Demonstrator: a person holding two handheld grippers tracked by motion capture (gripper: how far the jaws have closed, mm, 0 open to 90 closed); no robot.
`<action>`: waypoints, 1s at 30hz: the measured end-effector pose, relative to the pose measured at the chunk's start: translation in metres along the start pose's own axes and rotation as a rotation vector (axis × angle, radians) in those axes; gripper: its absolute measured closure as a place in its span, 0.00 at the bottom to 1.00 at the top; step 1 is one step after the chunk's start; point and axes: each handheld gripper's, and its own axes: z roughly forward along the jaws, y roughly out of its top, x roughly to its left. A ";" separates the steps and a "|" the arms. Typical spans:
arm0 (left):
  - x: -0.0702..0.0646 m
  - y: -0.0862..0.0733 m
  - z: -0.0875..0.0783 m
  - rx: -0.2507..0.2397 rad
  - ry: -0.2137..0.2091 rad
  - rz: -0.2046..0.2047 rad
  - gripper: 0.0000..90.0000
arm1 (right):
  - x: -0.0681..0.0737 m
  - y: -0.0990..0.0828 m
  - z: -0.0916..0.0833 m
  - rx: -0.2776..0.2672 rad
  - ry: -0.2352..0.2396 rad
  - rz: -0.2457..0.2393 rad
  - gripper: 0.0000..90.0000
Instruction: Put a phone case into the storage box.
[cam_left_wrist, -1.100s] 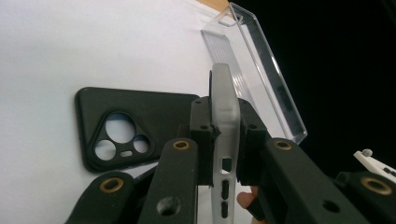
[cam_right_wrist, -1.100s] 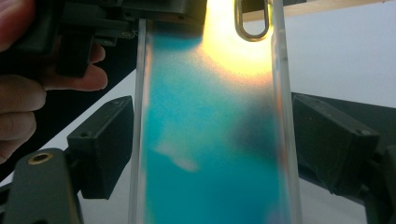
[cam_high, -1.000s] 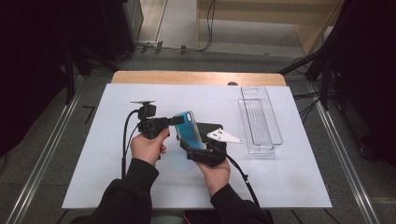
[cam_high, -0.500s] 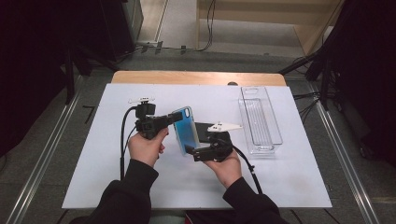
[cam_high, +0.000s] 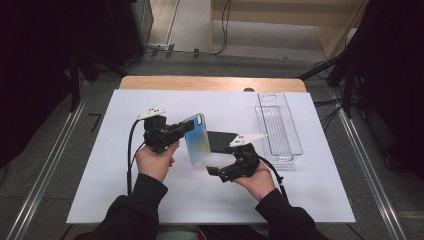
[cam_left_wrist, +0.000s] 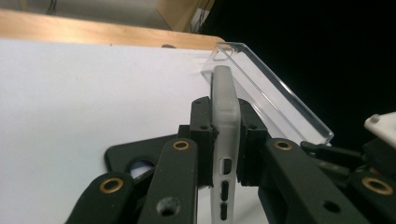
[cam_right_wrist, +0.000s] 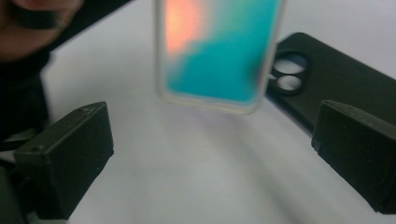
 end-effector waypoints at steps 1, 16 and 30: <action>-0.001 -0.001 0.000 -0.005 -0.004 0.013 0.90 | 0.001 0.001 -0.002 -0.004 0.002 -0.023 0.00; -0.003 -0.017 0.006 0.034 -0.016 -0.008 0.90 | 0.010 0.013 -0.024 -0.053 -0.073 -0.046 0.00; -0.014 -0.024 0.009 0.035 -0.017 -0.014 0.90 | 0.010 0.030 -0.013 -0.076 -0.110 0.050 0.00</action>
